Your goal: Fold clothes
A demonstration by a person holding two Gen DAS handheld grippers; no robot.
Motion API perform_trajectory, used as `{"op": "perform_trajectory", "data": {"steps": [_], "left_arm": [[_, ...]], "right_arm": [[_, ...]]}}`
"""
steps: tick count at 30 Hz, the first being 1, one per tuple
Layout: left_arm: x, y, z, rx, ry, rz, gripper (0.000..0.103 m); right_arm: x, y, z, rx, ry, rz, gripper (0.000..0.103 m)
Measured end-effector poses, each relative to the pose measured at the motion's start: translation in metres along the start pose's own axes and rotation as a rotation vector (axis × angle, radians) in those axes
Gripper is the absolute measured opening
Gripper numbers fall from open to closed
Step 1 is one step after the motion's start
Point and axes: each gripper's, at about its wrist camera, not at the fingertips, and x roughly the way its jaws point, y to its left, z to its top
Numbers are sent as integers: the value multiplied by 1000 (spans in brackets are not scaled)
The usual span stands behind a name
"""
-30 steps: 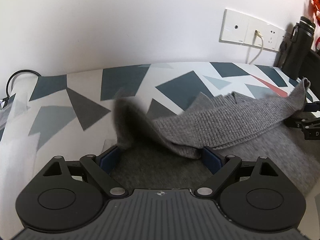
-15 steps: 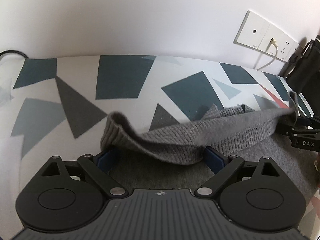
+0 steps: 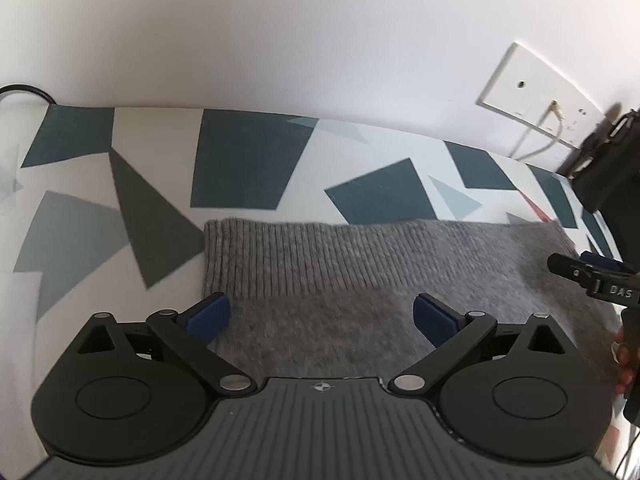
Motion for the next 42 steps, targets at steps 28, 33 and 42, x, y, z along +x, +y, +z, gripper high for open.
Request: {"op": "perform_trajectory", "data": {"steps": [28, 33, 42], "left_arm": [[-31, 4, -72, -27, 30, 150, 103], [-32, 4, -73, -30, 17, 147, 103], [-31, 1, -73, -29, 21, 164, 103]], "right_arm": [[-38, -32, -58, 16, 145, 36, 102], [-35, -32, -57, 37, 126, 31, 102], [-33, -31, -55, 54, 129, 12, 102]]}}
